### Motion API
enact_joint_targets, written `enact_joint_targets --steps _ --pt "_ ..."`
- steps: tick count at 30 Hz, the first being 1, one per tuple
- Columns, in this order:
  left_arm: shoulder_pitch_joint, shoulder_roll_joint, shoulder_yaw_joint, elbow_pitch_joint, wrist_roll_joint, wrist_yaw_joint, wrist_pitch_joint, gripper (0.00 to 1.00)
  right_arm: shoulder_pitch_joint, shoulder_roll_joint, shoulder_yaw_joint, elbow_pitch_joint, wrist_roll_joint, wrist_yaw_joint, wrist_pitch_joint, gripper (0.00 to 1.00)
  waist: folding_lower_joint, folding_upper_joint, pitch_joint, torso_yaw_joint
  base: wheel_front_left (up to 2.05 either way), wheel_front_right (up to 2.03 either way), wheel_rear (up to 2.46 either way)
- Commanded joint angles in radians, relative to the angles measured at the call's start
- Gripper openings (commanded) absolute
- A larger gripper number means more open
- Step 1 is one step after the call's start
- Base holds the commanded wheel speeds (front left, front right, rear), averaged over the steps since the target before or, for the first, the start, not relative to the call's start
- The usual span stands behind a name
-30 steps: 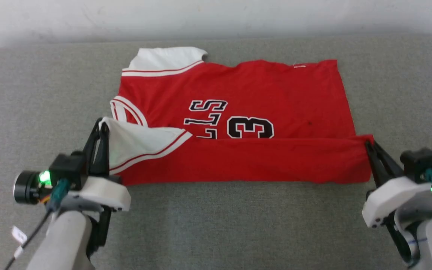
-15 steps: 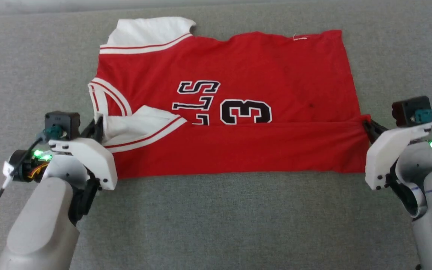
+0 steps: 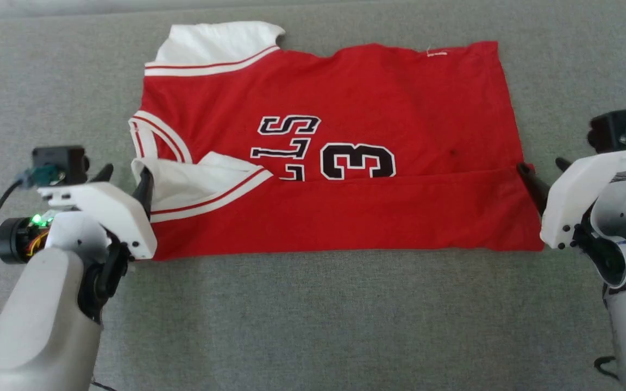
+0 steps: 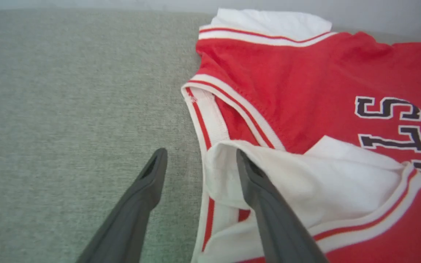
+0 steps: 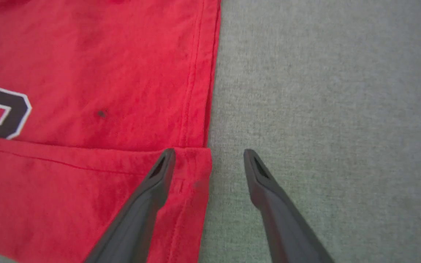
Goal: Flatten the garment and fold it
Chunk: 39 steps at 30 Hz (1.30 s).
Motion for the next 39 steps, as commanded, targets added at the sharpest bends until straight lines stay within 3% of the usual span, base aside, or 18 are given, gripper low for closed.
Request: enact_joint_targets --steps 1,4,7,10,12,13,23,30,35,36,37,38,39 --pt "0.022 -0.007 0.008 -0.012 0.011 0.008 -0.044 1.00 0.015 0.013 -0.010 -0.009 0.003 -0.002 -0.028 1.00 -0.0001 -0.0001 -0.021 0.004 0.00 0.00 0.00" --pt "0.068 -0.028 0.050 -0.057 0.031 0.040 -0.224 1.00 0.060 0.044 -0.051 -0.039 -0.017 -0.002 -0.157 1.00 -0.0001 -0.0001 -0.057 0.007 0.00 0.00 0.00" --pt "0.144 -0.052 0.062 -0.103 0.055 0.074 -0.341 1.00 0.122 0.086 -0.080 -0.067 -0.029 -0.002 -0.282 1.00 -0.0001 -0.0001 -0.094 0.007 0.00 0.00 0.00" --pt "0.248 -0.064 0.075 -0.144 0.071 0.111 -0.418 1.00 0.210 0.122 -0.091 -0.114 -0.055 -0.002 -0.440 1.00 -0.0001 -0.0001 -0.129 0.000 0.00 0.00 0.00" --pt "0.272 -0.070 0.077 -0.149 0.071 0.123 -0.425 1.00 0.232 0.129 -0.089 -0.126 -0.061 -0.002 -0.479 1.00 -0.0001 -0.0001 -0.137 -0.001 0.00 0.00 0.00" --pt "0.313 -0.082 0.073 -0.160 0.065 0.134 -0.421 1.00 0.275 0.142 -0.091 -0.149 -0.069 -0.002 -0.550 1.00 -0.0001 -0.0001 -0.148 -0.004 0.00 0.00 0.00" --pt "0.375 -0.104 0.098 -0.167 -0.009 0.191 -0.293 1.00 0.412 0.172 -0.062 -0.248 -0.114 -0.002 -0.780 1.00 -0.0001 -0.0001 -0.163 -0.035 0.00 0.00 0.00" --pt "0.362 -0.074 0.116 -0.138 -0.051 0.273 -0.077 1.00 0.430 0.173 -0.012 -0.262 -0.127 -0.002 -0.844 1.00 -0.0001 -0.0001 -0.158 -0.082 0.00 0.00 0.00" --pt "0.369 -0.047 0.097 -0.143 -0.088 0.290 0.094 1.00 0.424 0.173 0.011 -0.264 -0.121 -0.002 -0.847 1.00 -0.0001 -0.0001 -0.153 -0.114 0.00 0.00 0.00" --pt "0.374 -0.044 0.091 -0.149 -0.097 0.289 0.123 0.84 0.425 0.173 0.014 -0.262 -0.119 -0.002 -0.846 1.00 -0.0001 -0.0001 -0.153 -0.118 0.00 0.00 0.00" --pt "0.381 -0.041 0.079 -0.158 -0.104 0.281 0.152 0.37 0.426 0.173 0.016 -0.260 -0.118 -0.002 -0.846 1.00 -0.0001 -0.0001 -0.153 -0.120 0.00 0.00 0.00" --pt "0.388 -0.038 0.071 -0.169 -0.111 0.274 0.176 0.03 0.427 0.173 0.017 -0.259 -0.118 -0.002 -0.847 1.00 -0.0001 -0.0001 -0.153 -0.123 0.00 0.00 0.00" --pt "0.394 -0.035 0.066 -0.184 -0.115 0.269 0.185 0.00 0.428 0.173 0.017 -0.257 -0.119 -0.002 -0.847 1.00 -0.0001 -0.0001 -0.153 -0.124 0.00 0.00 0.00"
